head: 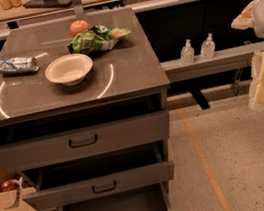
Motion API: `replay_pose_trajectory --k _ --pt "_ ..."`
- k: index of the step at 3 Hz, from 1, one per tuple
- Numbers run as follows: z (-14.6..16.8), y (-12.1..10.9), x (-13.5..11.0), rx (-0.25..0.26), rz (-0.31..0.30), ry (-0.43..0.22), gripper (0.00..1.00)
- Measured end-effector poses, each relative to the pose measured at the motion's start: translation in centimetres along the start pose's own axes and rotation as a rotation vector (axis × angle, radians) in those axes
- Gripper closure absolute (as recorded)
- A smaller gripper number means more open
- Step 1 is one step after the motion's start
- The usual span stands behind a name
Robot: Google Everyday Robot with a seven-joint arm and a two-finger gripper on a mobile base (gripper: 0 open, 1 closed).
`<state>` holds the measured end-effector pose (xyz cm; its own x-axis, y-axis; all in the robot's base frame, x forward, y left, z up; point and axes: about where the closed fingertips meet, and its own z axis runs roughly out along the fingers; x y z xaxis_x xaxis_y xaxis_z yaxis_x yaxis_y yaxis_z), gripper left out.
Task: Place apple into bottom drawer
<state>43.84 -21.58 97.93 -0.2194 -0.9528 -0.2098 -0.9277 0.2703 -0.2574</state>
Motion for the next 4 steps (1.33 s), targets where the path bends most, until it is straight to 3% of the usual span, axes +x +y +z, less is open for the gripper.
replay_pose_trajectory --k 2,4 --pt "-0.2 -0.1 -0.4 0.008 0.002 -0.024 0.00" --pt "2.6 -6.8 -4.6 0.014 0.228 -0.312 0.00"
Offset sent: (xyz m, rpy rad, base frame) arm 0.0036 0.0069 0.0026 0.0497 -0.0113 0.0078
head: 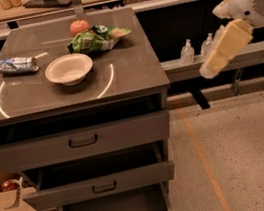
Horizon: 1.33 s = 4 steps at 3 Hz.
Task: Place apple into bottom drawer
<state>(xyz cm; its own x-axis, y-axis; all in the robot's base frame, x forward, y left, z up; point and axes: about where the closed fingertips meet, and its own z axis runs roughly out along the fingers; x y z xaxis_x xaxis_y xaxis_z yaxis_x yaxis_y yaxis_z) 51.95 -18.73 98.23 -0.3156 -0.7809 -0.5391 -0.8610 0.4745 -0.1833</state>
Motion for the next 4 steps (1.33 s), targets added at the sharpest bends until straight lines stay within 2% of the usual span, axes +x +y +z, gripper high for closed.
replay_pose_trajectory --k 1,2,3,4 --pt "3.6 -4.2 -3.8 0.015 0.055 -0.210 0.00" --pt "6.1 -7.0 -8.4 0.098 0.003 -0.318 0.00" --pt "6.0 -8.9 -9.8 0.173 -0.005 -0.358 0.00" --pt "6.0 -8.9 -9.8 0.173 -0.004 -0.359 0.00"
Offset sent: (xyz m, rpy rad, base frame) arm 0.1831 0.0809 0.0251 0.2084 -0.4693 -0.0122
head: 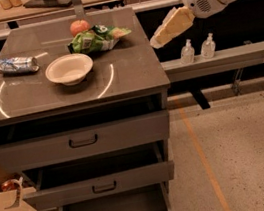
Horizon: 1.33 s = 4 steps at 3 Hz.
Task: Place apple into bottom drawer
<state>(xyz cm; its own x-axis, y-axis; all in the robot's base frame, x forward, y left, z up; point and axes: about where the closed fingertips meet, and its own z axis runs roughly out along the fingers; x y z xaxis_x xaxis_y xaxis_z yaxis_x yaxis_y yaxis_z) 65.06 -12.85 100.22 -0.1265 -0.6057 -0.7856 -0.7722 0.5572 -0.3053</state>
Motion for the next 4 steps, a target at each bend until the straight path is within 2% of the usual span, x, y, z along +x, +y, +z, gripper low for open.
replay_pose_trajectory --k 1,3,4 --pt "2.5 -1.6 0.2 0.013 0.008 -0.007 0.00" --pt "11.4 -5.0 0.7 0.050 0.056 -0.029 0.00" --pt "15.7 -6.4 0.7 0.091 0.065 -0.048 0.00"
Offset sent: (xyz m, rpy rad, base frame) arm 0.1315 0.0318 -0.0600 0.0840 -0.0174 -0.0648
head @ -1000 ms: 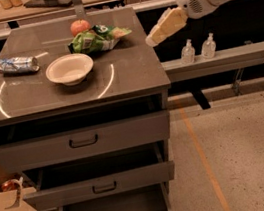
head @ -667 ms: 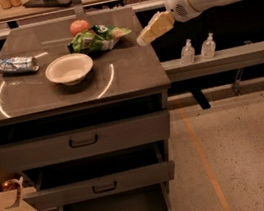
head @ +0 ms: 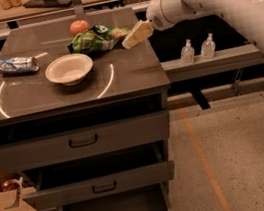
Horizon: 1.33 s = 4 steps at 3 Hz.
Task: Place apple into bottom drawer
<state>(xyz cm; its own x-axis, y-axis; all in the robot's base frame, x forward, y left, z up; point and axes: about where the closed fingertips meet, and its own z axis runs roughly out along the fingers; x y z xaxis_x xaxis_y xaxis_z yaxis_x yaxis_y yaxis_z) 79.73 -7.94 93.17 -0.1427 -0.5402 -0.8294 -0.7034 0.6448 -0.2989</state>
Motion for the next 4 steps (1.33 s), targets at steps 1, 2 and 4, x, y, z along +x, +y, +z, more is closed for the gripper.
replay_pose_trajectory --k 1,2,4 --pt "2.0 -1.4 -1.9 0.038 0.009 -0.056 0.00" --pt "4.7 -2.8 -3.9 0.071 0.031 -0.113 0.00" --pt "10.2 -3.2 -6.3 0.058 0.112 -0.180 0.00"
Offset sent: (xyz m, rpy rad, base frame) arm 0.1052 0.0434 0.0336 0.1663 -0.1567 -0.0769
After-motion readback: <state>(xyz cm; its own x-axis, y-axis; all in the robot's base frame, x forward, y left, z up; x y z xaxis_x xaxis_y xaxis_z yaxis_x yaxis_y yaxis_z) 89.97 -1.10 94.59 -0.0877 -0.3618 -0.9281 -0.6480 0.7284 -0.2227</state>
